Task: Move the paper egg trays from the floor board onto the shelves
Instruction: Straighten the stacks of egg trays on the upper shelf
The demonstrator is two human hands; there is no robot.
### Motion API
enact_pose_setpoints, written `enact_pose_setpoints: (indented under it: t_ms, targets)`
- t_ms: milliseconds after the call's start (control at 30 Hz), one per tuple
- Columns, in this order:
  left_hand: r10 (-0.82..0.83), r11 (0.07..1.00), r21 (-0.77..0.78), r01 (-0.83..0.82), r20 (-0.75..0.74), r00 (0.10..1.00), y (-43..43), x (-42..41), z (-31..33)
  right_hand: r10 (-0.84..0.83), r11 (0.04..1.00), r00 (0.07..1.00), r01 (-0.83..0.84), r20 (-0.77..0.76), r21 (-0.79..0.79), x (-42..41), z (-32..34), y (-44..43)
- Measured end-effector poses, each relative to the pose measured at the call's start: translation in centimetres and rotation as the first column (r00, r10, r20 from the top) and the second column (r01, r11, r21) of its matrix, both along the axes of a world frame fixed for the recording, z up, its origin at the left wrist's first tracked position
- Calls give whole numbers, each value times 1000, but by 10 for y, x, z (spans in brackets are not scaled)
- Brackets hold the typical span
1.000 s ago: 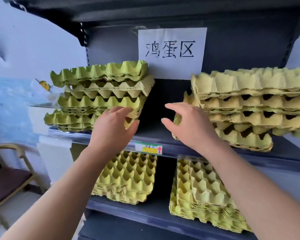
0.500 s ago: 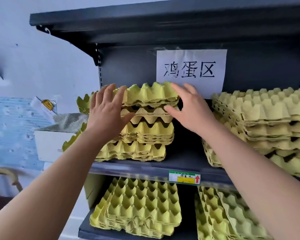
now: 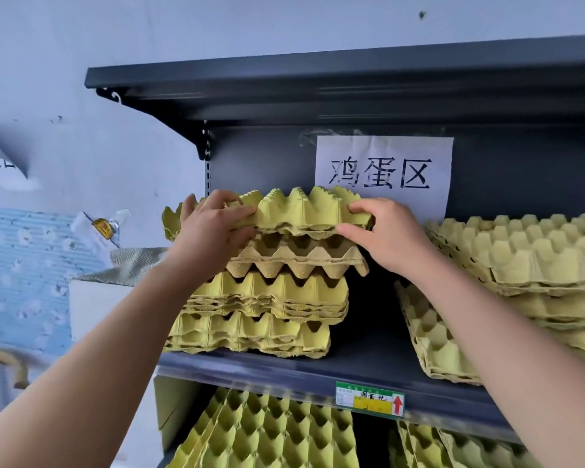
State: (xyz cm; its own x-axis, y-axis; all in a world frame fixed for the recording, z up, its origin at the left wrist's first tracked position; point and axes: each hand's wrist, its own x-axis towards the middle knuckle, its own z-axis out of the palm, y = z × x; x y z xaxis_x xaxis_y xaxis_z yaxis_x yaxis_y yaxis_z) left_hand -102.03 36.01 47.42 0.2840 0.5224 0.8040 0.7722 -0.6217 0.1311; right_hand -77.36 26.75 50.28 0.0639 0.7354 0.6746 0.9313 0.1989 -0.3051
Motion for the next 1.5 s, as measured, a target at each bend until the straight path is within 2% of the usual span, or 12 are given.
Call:
enact_pose_setpoints:
  t_ms: [167,333,633,833,933,1133,1300,1500]
  targets:
    - [-7,1000,-14,7,-65,998,-3,7,-7,-10,1000,1000,10,7,-16,9,-10,-1]
    - [-11,999,39,13,-38,999,-5,6,-8,-7,1000,998,5,62,27,10,-6,-6]
    - [11,998,67,-1,-138,990,-10,5,-23,-60,997,984,67,168,-37,4,-20,-16]
    - [-59,988,137,71,-96,994,-2,-4,-16,-81,996,994,78,66,52,-7,-18,-15]
    - [-58,985,160,71,-86,995,7,-13,-4,-79,995,995,75,66,65,-18,-8,-9]
    - [-37,999,8,39,-186,982,17,-28,-8,-105,993,991,109,85,-41,-35,-15,8]
    - [-58,996,63,68,-160,985,24,-39,-16,-116,993,987,115,111,11,-43,-21,7]
    - [-67,997,12,72,-242,968,21,-42,-21,-128,990,983,135,131,-45,-43,-25,6]
